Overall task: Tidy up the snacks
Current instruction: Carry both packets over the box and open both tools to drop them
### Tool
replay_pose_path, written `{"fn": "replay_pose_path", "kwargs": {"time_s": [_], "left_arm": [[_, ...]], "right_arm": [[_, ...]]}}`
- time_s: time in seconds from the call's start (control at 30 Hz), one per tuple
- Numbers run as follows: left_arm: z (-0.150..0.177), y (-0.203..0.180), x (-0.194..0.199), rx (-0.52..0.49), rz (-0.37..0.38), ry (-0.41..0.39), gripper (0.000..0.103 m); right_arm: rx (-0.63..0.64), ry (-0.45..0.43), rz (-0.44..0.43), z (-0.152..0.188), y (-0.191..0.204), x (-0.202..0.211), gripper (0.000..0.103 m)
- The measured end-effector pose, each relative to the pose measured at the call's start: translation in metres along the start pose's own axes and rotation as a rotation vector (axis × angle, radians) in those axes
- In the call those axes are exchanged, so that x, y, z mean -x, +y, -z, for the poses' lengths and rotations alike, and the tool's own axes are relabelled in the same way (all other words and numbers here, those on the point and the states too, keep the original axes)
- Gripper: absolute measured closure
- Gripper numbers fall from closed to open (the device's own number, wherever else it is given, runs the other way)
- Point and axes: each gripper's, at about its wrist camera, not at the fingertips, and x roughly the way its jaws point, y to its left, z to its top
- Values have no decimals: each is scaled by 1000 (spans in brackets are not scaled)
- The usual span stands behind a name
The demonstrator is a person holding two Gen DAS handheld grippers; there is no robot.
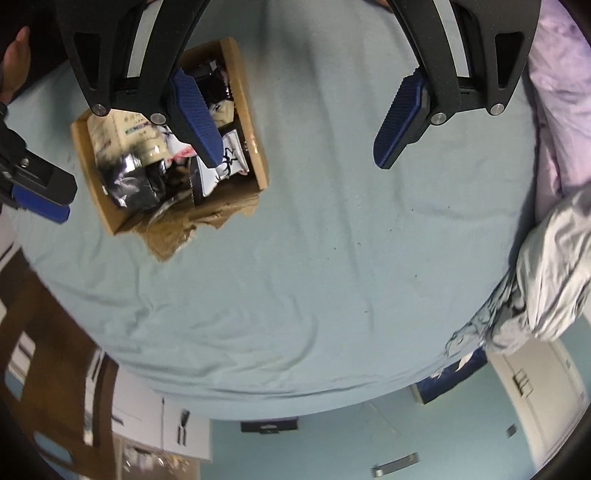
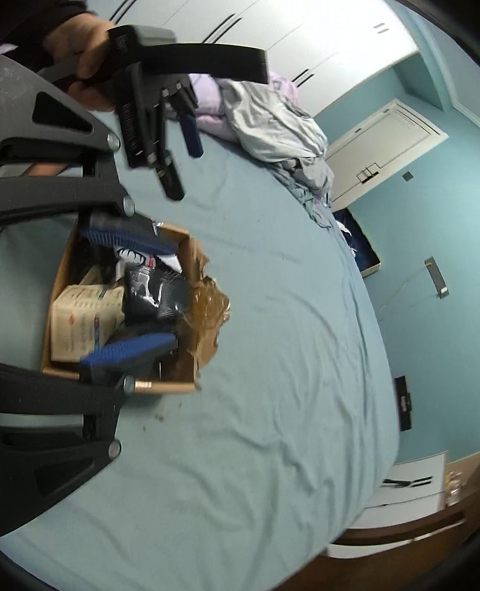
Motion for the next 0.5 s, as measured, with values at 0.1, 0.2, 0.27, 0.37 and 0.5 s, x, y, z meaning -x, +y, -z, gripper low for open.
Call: {"fn": "replay_pose_path", "kwargs": {"time_s": [0.1,0.2,0.27,0.37,0.5], "left_arm": [[3,-10,-2,-47,-39,21,18],[12,-14,5,-70,-22,38,15],[15,-19,7,-84,21,57,11],[18,-25,8,-83,44,78,5],[24,-35,13,-114,45,81,3]], "right_arm": [[-113,11,34,1,-19,-2,30],[-78,32,129,1,-20,10,30],[24,64,215,5,-8,19,30],[78,100,278,14,1,26,30],[95,158,341,19,10,20,30]]}}
